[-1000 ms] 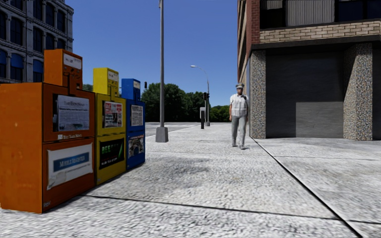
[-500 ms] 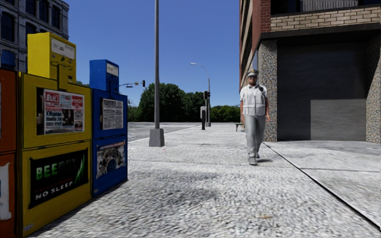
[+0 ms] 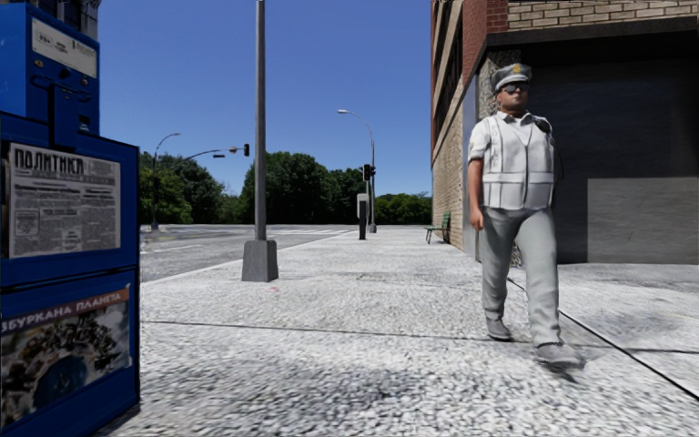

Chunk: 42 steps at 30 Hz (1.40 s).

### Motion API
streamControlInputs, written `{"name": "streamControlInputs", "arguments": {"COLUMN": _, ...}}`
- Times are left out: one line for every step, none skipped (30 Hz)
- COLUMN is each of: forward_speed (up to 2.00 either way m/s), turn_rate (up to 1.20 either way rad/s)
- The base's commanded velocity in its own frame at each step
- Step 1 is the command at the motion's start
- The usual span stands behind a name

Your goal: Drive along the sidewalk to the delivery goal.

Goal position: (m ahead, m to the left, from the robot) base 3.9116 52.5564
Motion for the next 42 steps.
{"name": "streamControlInputs", "arguments": {"forward_speed": 2.00, "turn_rate": -0.30}}
{"name": "streamControlInputs", "arguments": {"forward_speed": 2.00, "turn_rate": -0.31}}
{"name": "streamControlInputs", "arguments": {"forward_speed": 2.00, "turn_rate": -0.31}}
{"name": "streamControlInputs", "arguments": {"forward_speed": 2.00, "turn_rate": -0.31}}
{"name": "streamControlInputs", "arguments": {"forward_speed": 2.00, "turn_rate": -0.31}}
{"name": "streamControlInputs", "arguments": {"forward_speed": 2.00, "turn_rate": -0.31}}
{"name": "streamControlInputs", "arguments": {"forward_speed": 2.00, "turn_rate": -0.31}}
{"name": "streamControlInputs", "arguments": {"forward_speed": 2.00, "turn_rate": -0.31}}
{"name": "streamControlInputs", "arguments": {"forward_speed": 2.00, "turn_rate": -0.31}}
{"name": "streamControlInputs", "arguments": {"forward_speed": 2.00, "turn_rate": -0.31}}
{"name": "streamControlInputs", "arguments": {"forward_speed": 2.00, "turn_rate": -0.31}}
{"name": "streamControlInputs", "arguments": {"forward_speed": 2.00, "turn_rate": -0.31}}
{"name": "streamControlInputs", "arguments": {"forward_speed": 2.00, "turn_rate": -0.31}}
{"name": "streamControlInputs", "arguments": {"forward_speed": 2.00, "turn_rate": 0.00}}
{"name": "streamControlInputs", "arguments": {"forward_speed": 2.00, "turn_rate": 0.00}}
{"name": "streamControlInputs", "arguments": {"forward_speed": 2.00, "turn_rate": 0.00}}
{"name": "streamControlInputs", "arguments": {"forward_speed": 2.00, "turn_rate": 0.00}}
{"name": "streamControlInputs", "arguments": {"forward_speed": 2.00, "turn_rate": 0.00}}
{"name": "streamControlInputs", "arguments": {"forward_speed": 2.00, "turn_rate": 0.00}}
{"name": "streamControlInputs", "arguments": {"forward_speed": 2.00, "turn_rate": 0.00}}
{"name": "streamControlInputs", "arguments": {"forward_speed": 2.00, "turn_rate": 0.00}}
{"name": "streamControlInputs", "arguments": {"forward_speed": 2.00, "turn_rate": 0.00}}
{"name": "streamControlInputs", "arguments": {"forward_speed": 2.00, "turn_rate": 0.00}}
{"name": "streamControlInputs", "arguments": {"forward_speed": 2.00, "turn_rate": 0.00}}
{"name": "streamControlInputs", "arguments": {"forward_speed": 2.00, "turn_rate": 0.00}}
{"name": "streamControlInputs", "arguments": {"forward_speed": 2.00, "turn_rate": 0.00}}
{"name": "streamControlInputs", "arguments": {"forward_speed": 2.00, "turn_rate": 0.00}}
{"name": "streamControlInputs", "arguments": {"forward_speed": 2.00, "turn_rate": 0.00}}
{"name": "streamControlInputs", "arguments": {"forward_speed": 2.00, "turn_rate": 0.00}}
{"name": "streamControlInputs", "arguments": {"forward_speed": 2.00, "turn_rate": 0.00}}
{"name": "streamControlInputs", "arguments": {"forward_speed": 2.00, "turn_rate": 0.00}}
{"name": "streamControlInputs", "arguments": {"forward_speed": 2.00, "turn_rate": 0.00}}
{"name": "streamControlInputs", "arguments": {"forward_speed": 2.00, "turn_rate": -0.01}}
{"name": "streamControlInputs", "arguments": {"forward_speed": 2.00, "turn_rate": -0.12}}
{"name": "streamControlInputs", "arguments": {"forward_speed": 2.00, "turn_rate": -0.19}}
{"name": "streamControlInputs", "arguments": {"forward_speed": 2.00, "turn_rate": -0.19}}
{"name": "streamControlInputs", "arguments": {"forward_speed": 2.00, "turn_rate": -0.25}}
{"name": "streamControlInputs", "arguments": {"forward_speed": 2.00, "turn_rate": -0.35}}
{"name": "streamControlInputs", "arguments": {"forward_speed": 2.00, "turn_rate": -0.39}}
{"name": "streamControlInputs", "arguments": {"forward_speed": 2.00, "turn_rate": -0.39}}
{"name": "streamControlInputs", "arguments": {"forward_speed": 2.00, "turn_rate": -0.40}}
{"name": "streamControlInputs", "arguments": {"forward_speed": 2.00, "turn_rate": -0.40}}
